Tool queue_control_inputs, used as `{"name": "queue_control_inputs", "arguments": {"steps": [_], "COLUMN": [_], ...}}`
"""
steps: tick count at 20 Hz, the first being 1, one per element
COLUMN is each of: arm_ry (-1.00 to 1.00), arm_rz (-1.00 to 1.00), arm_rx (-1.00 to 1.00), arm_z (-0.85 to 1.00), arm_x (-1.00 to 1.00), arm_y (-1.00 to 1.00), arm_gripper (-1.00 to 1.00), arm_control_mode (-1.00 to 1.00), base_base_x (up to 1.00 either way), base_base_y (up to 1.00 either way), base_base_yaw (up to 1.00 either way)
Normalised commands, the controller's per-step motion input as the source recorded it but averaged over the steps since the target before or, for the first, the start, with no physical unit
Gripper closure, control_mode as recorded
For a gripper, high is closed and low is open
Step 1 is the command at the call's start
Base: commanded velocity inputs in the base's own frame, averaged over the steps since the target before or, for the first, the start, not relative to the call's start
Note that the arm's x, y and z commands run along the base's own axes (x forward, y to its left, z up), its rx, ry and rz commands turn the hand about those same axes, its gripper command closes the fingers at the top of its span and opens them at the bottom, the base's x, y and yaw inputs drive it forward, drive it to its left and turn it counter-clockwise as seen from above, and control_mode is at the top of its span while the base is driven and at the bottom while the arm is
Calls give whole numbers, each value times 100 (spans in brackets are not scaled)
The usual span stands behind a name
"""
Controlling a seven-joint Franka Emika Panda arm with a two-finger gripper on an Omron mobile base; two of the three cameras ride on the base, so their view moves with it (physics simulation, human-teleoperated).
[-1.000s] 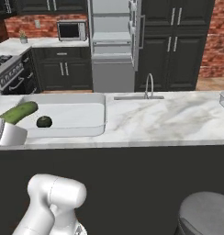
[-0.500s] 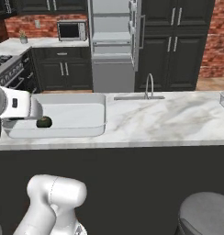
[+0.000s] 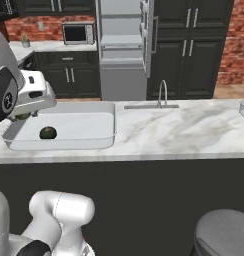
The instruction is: Place the cold items (cucumber and squash) from the fridge in one tupperware on the dining counter. Place the warm items (kebab skewer and hot dog) in the stove area in another tupperware.
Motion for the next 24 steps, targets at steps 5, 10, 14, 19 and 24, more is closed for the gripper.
{"name": "queue_control_inputs", "arguments": {"steps": [5, 10, 14, 19, 24], "arm_ry": [0, 1, 16, 10, 12], "arm_rz": [33, 32, 24, 20, 8], "arm_rx": [-3, 0, 3, 0, 0], "arm_z": [-26, -19, -18, -20, -21], "arm_x": [32, 41, 69, 62, 49], "arm_y": [-22, -24, -12, 0, 0], "arm_gripper": [100, 100, 100, 100, 100], "arm_control_mode": [-100, -100, -100, -100, -100], "base_base_x": [0, 0, 0, 0, 0], "base_base_y": [0, 0, 0, 0, 0], "base_base_yaw": [0, 0, 0, 0, 0]}}
